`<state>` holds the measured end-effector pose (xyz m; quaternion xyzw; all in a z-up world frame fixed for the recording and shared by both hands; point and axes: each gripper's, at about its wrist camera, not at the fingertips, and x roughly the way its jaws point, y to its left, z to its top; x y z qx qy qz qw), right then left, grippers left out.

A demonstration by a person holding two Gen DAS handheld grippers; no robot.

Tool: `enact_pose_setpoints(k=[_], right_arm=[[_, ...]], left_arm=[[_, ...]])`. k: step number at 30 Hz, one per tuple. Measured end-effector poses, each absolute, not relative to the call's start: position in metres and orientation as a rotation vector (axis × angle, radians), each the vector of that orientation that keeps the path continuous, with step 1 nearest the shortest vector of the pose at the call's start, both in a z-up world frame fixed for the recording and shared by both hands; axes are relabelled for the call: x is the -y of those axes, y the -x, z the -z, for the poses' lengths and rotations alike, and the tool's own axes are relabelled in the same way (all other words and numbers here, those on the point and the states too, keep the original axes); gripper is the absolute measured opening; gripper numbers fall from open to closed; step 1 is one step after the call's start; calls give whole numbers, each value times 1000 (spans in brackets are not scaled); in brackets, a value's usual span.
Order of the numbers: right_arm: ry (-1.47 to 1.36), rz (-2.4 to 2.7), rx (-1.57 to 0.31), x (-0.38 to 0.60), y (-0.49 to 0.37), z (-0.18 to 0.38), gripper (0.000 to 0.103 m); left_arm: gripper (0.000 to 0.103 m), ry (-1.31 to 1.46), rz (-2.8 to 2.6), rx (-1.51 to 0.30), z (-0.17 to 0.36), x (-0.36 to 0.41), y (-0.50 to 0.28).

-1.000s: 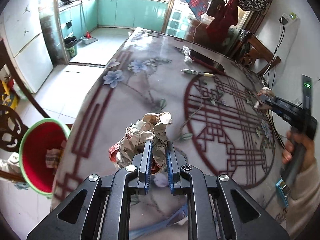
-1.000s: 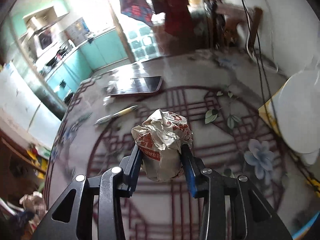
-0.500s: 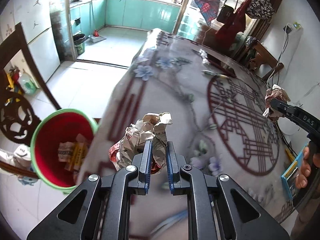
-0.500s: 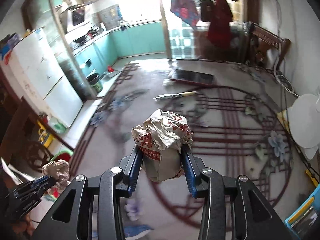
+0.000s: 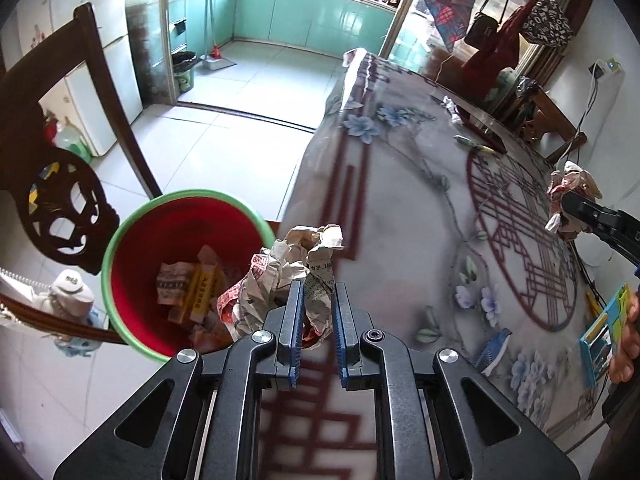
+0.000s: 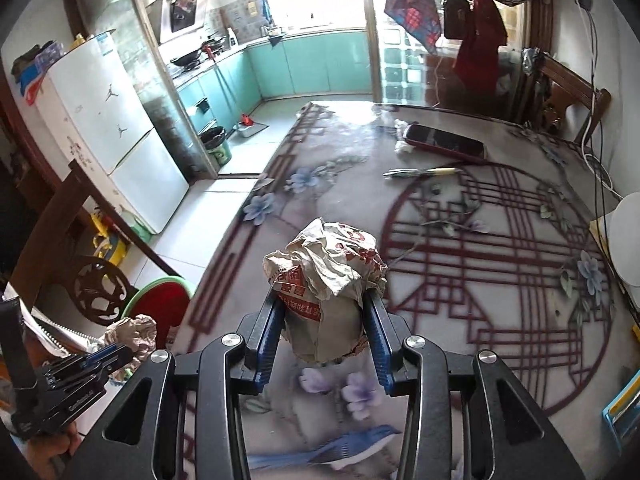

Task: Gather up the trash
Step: 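Carry both crumpled papers over red bucket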

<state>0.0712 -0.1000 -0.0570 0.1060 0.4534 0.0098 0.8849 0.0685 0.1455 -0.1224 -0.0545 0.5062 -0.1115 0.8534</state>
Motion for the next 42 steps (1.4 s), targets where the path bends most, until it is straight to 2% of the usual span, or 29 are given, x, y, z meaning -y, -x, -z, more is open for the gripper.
enact_pose_setpoints(k=[29,42], right_arm=[[-96,-273,-985,-39,-105,60,40],[-79,-503,-1060,-112,-133,92,41]], left_arm=[[13,199,55,-1081,137,-248,-88],[13,225,38,-1112,150,-268,-101]])
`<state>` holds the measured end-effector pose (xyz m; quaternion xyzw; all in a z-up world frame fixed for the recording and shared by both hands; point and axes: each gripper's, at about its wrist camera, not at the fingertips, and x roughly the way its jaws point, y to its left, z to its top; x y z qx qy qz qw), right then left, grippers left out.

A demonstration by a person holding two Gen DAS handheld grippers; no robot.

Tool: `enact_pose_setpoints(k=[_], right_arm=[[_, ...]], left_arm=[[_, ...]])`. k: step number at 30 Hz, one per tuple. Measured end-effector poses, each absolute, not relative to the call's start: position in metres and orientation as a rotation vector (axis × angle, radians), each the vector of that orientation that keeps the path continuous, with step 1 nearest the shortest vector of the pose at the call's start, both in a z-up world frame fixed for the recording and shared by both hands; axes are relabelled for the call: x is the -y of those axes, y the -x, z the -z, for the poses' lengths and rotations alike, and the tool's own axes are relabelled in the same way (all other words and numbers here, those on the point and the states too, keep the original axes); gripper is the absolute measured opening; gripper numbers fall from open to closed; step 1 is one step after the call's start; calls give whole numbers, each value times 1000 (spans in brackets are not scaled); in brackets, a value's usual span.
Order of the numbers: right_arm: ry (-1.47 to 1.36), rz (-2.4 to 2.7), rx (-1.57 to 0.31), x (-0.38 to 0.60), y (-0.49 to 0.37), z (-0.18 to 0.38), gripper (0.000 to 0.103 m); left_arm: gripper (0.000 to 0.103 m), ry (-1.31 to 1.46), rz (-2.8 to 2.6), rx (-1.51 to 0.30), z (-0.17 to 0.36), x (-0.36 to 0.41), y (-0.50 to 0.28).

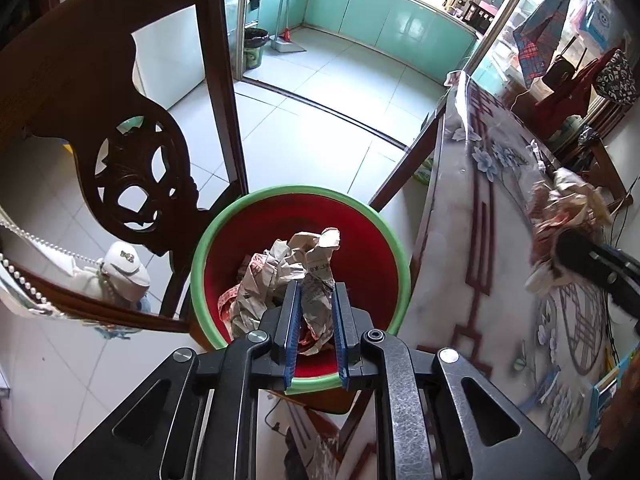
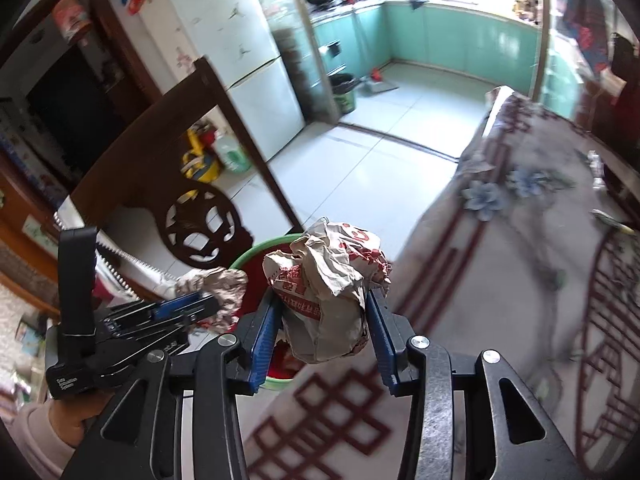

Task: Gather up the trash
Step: 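Carry both crumpled papers over red bucket, then open both tools to drop crumpled papers into red bucket, then grasp small pink crumpled paper with right tool and drop it into bucket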

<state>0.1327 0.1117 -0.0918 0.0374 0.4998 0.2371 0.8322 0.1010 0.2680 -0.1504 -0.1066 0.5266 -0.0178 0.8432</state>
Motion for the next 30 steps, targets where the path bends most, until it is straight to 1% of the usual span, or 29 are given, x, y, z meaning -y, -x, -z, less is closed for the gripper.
enact_pose_setpoints(k=[5,15,16,18,19,20,21,23,25,30], right_arm=[[-53,-557,-1089,-133,-138,110,41],[-30,-598,-1116,-148,-144,119,41],[-30,-602,-1119,-148,-145,121,43],[-27,-613,-1127,-150,-147,123,47],[-24,-613,-1129,-150,-148,123,51],[-21,-608,-1126,-150,-148,123,52],[-19,-603,-1123,-150,-147,123,52],[-22,-592,-1114,-149,-146,121,54],[-29,-583,-1106,-145,-143,119,56],[-55,-549,-1092,-128,-132,111,57]], left_arm=[[13,237,40,-1117,154,-271,-108],[13,269,45,-1114,154,-276,-119],[13,272,46,-1116,155,-276,-120],[21,286,46,-1121,155,-277,-122],[29,294,44,-1116,154,-277,-122],[40,299,46,-1109,153,-277,-122],[54,301,48,-1092,149,-277,-121],[63,294,40,-1060,142,-276,-120],[66,288,35,-1032,135,-274,-118],[73,284,19,-979,118,-270,-104]])
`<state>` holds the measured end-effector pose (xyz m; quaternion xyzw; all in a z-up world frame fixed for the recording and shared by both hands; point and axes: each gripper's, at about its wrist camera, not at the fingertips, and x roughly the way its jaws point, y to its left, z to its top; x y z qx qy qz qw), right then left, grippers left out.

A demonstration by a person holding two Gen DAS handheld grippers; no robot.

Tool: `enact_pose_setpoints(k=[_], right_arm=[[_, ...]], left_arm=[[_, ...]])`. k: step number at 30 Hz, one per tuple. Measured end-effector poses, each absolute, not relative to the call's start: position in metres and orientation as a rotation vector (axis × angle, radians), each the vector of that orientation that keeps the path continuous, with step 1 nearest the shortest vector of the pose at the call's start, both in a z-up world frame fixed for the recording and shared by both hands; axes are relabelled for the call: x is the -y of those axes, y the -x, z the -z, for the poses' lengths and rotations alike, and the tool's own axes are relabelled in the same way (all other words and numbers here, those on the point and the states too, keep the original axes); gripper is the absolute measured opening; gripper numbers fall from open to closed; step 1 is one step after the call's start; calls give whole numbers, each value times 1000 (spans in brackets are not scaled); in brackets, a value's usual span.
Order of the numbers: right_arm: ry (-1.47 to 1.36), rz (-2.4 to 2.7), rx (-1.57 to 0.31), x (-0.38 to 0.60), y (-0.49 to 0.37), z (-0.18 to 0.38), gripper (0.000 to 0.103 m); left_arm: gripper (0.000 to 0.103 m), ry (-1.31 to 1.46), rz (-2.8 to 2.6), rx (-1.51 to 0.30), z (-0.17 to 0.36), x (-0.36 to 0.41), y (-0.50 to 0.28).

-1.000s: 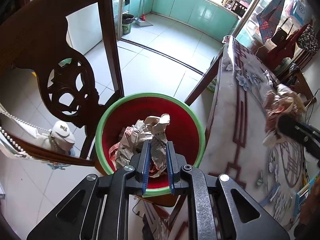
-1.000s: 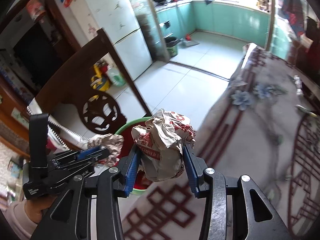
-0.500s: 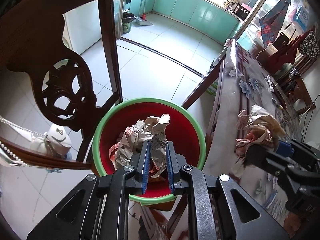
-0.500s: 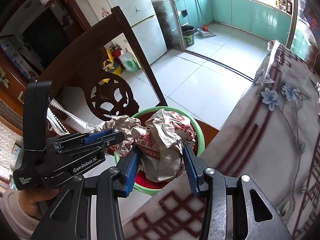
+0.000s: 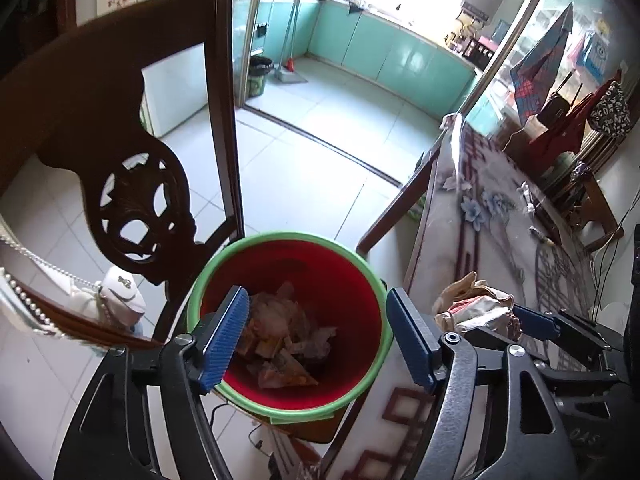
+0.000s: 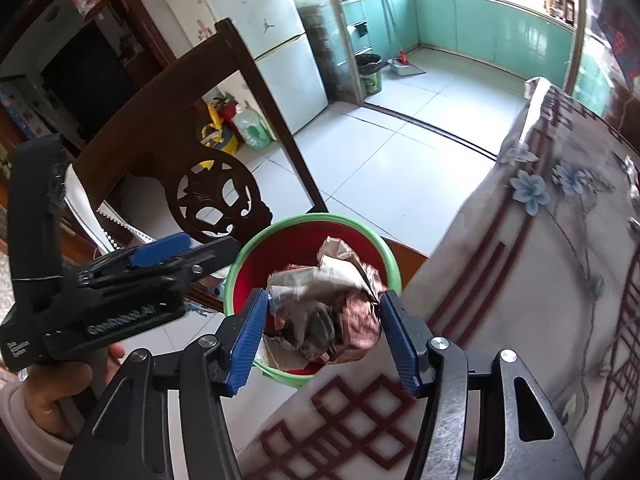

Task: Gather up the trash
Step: 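Grasp small pink crumpled paper with right tool and drop it into bucket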

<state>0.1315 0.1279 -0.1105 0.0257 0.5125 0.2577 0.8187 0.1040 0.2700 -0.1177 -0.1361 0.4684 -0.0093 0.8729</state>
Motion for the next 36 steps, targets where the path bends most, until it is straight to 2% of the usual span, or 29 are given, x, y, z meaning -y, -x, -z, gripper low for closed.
enact_pose_setpoints(k=[7,8,9,14,24,26,29,36], right_arm=[[-33,-498,-999,-89,-96,79,63],[-32,-492,-978,-81,-88,73,65],[-33,-487,-960,-73,-81,68,66],[-46,-447,-880,-24,-45,44,77],[-116,-339,-670,83,18,0,86],[-143,-389,-719,87,14,4,92],[-154,-512,-891,65,-11,39,92],[-75,-561,-1082,10,-53,119,92]], left_arm=[[85,256,-21,-915,94,-248,-62],[91,250,-35,-905,91,-242,-54],[102,239,-50,-893,87,-235,-46],[103,226,-69,-777,66,-197,-8],[103,238,-58,-601,24,-124,29],[103,250,-61,-584,17,-117,33],[103,281,-96,-566,8,-124,39],[103,272,-120,-615,9,-135,60]])
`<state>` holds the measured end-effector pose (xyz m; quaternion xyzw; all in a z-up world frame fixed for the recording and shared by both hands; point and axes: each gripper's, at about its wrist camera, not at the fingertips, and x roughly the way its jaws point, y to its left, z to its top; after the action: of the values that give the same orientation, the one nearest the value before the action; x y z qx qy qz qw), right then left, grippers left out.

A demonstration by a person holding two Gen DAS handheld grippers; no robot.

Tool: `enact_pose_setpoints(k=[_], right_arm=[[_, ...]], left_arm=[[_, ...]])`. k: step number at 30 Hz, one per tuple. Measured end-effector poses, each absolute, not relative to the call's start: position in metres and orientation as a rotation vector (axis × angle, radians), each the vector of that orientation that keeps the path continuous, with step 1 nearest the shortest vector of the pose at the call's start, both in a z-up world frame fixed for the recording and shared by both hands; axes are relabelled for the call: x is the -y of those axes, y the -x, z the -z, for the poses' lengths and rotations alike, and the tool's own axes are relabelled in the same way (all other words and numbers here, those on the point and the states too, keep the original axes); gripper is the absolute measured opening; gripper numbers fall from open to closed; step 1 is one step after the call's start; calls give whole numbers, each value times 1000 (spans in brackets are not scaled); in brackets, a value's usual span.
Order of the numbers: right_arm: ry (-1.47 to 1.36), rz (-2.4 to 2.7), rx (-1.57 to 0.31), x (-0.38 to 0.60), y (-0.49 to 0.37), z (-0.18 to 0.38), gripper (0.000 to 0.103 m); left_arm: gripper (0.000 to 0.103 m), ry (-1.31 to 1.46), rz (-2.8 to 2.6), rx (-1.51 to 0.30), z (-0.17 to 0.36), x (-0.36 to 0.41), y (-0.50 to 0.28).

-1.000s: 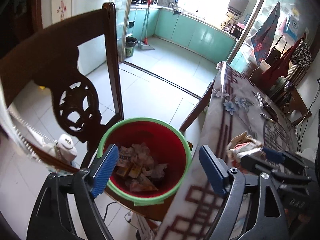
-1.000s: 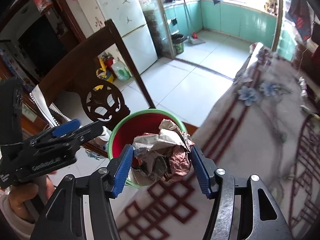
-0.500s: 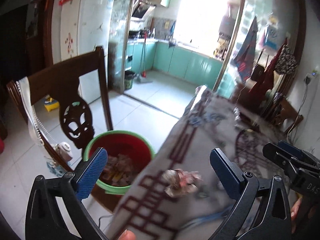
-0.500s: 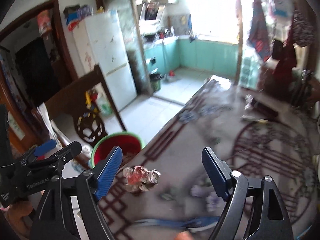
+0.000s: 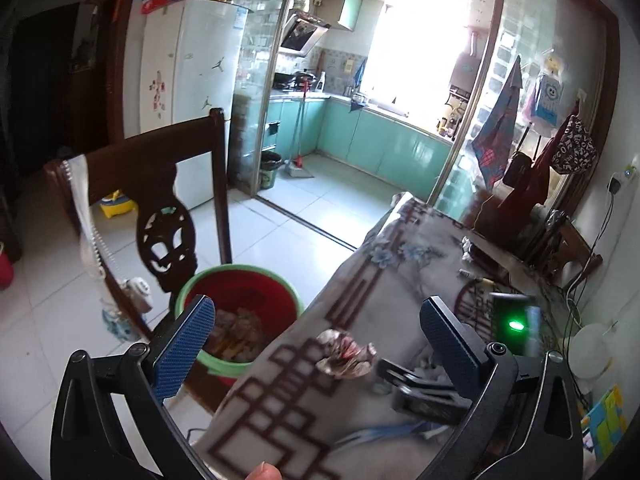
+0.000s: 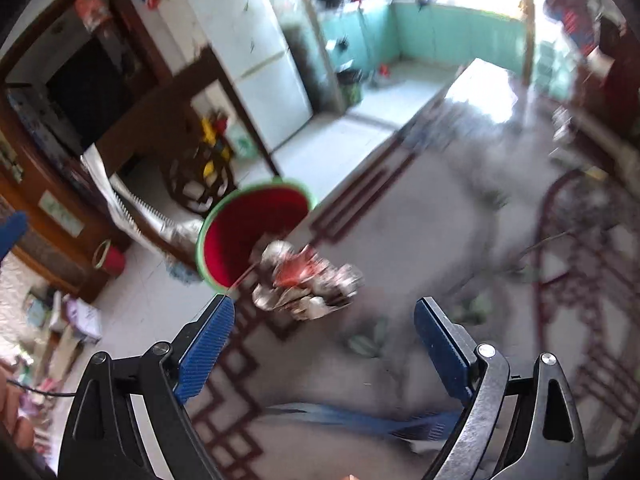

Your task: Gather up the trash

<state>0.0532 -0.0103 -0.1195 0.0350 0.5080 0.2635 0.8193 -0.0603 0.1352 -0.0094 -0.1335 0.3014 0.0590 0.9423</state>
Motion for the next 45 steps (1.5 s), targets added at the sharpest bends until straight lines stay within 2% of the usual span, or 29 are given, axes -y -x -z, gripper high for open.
enact_pose_setpoints(k=[6,7,8,11,12,13,14,18,19,20,21,22,28,37,42,45], right_arm=[[-14,-561,-1176,-17,-78,165,90],[-14,-570,-1184,-21,-81,168,82],[-9,-577,-1190,-25,-84,171,66],[-9,-605,-1208,-38,-96,178,31],[-23,-620,-1207,-42,-101,177,25],[-37,-632,-1200,-47,-105,175,10],[-41,-638,-1192,-52,-109,171,6],[-30,-639,-1109,-78,-124,148,6],[-33,-645,-1083,-82,-126,140,12],[-41,-651,-1068,-84,-126,134,31],[-59,-656,-1043,-84,-126,127,42],[-80,-659,-1009,-82,-125,119,57],[-67,-565,-928,-61,-115,80,59],[-74,-364,-784,20,-63,3,61],[-56,-306,-703,60,-28,-38,67],[-45,-275,-654,80,-8,-58,75]], left_arm=[[103,298,-129,-648,17,-152,65],[103,289,-130,-646,17,-154,66],[103,275,-131,-642,17,-155,65],[103,247,-131,-644,17,-160,61],[103,240,-129,-646,17,-163,58],[103,239,-127,-647,17,-165,57],[103,239,-124,-648,17,-167,54],[103,245,-108,-648,16,-173,45],[103,244,-106,-647,16,-174,44],[103,240,-104,-645,15,-174,42],[103,237,-104,-642,14,-174,41],[103,235,-104,-636,13,-174,40],[103,234,-107,-612,7,-171,37],[103,217,-135,-570,0,-142,34],[103,197,-124,-531,-10,-117,39],[103,165,-150,-518,-17,-100,40]])
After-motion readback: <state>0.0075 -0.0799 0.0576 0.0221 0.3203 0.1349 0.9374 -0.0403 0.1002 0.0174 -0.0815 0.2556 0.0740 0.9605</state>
